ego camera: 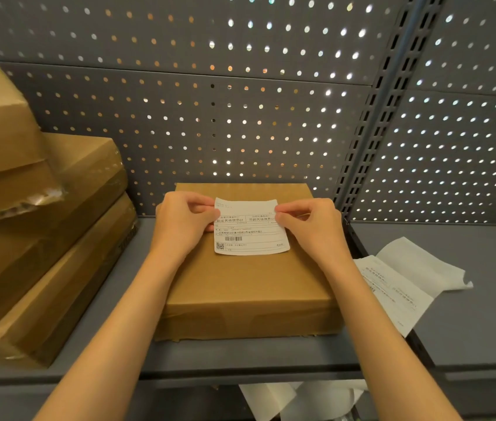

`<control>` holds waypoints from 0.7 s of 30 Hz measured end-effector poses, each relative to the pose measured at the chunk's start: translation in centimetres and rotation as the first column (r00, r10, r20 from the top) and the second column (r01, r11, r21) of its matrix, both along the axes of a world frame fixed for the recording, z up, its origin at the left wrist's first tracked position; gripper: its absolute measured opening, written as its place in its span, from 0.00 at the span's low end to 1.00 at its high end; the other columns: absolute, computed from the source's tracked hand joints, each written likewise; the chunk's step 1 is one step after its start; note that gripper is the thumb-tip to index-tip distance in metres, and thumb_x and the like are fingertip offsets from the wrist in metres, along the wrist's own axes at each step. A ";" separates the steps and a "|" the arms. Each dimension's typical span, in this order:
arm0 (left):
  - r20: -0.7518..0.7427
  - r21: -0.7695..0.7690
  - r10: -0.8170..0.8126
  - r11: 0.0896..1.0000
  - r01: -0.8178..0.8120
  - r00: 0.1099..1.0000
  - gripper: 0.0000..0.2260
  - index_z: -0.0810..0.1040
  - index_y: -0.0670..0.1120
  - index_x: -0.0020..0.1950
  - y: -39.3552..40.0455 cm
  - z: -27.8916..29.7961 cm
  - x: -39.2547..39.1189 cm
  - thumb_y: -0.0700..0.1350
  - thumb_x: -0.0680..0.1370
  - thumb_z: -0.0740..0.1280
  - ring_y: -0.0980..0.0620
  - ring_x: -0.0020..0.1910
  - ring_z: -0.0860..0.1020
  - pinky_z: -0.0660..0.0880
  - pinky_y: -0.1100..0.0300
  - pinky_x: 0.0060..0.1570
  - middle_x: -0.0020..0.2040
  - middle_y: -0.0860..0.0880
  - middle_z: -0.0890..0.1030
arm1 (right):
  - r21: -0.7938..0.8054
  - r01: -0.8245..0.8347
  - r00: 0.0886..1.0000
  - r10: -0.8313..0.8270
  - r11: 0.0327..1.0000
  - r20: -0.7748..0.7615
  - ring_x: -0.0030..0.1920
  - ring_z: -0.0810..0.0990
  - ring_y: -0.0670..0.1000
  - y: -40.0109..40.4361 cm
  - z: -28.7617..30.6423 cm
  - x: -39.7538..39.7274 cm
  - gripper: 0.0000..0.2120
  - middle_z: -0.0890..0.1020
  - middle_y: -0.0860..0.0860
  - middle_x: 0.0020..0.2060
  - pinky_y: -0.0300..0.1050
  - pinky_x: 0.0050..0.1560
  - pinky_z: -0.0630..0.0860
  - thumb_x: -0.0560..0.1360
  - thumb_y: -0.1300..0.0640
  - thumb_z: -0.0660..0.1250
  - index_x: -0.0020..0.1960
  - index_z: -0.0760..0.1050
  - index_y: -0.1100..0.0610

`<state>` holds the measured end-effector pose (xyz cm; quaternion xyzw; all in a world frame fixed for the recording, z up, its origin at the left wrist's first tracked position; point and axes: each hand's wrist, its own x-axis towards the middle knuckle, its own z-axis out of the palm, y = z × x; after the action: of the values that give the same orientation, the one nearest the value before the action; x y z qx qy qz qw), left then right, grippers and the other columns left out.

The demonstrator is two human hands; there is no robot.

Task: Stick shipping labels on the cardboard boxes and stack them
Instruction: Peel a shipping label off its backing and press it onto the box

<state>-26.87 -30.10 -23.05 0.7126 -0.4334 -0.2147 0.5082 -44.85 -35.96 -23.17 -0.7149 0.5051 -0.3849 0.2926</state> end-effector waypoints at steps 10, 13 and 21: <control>0.212 0.074 -0.008 0.997 -0.008 0.977 0.06 0.83 0.45 0.45 0.0 0.9 -0.7 0.36 0.73 0.69 0.57 0.33 0.80 0.77 0.58 0.51 0.33 0.50 0.81 | 0.004 -0.028 0.996 0.029 1.000 -0.085 0.36 0.74 0.36 -0.1 0.4 0.1 0.07 0.84 0.51 0.44 0.20 0.35 0.69 0.74 0.63 0.68 0.49 0.84 0.60; 0.233 0.105 -0.020 0.994 -0.005 0.972 0.05 0.83 0.45 0.44 -0.2 1.0 -0.7 0.36 0.73 0.69 0.54 0.36 0.81 0.76 0.53 0.55 0.36 0.47 0.83 | 0.003 -0.019 0.994 0.019 1.000 -0.109 0.40 0.80 0.49 -0.1 0.6 0.2 0.06 0.85 0.57 0.44 0.30 0.40 0.72 0.74 0.64 0.67 0.45 0.83 0.63; 0.229 0.242 -0.082 0.970 0.025 0.970 0.03 0.82 0.44 0.44 -1.0 1.7 -0.2 0.37 0.73 0.70 0.51 0.39 0.82 0.78 0.54 0.52 0.41 0.44 0.84 | 0.068 -0.031 0.982 0.043 0.997 -0.184 0.53 0.77 0.62 -0.6 0.9 0.4 0.08 0.82 0.65 0.47 0.39 0.57 0.73 0.73 0.64 0.65 0.45 0.81 0.69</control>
<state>-27.02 -31.09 -21.40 0.7768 -0.4813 -0.1921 0.3578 -44.48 -36.54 -22.23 -0.7472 0.5289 -0.2945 0.2744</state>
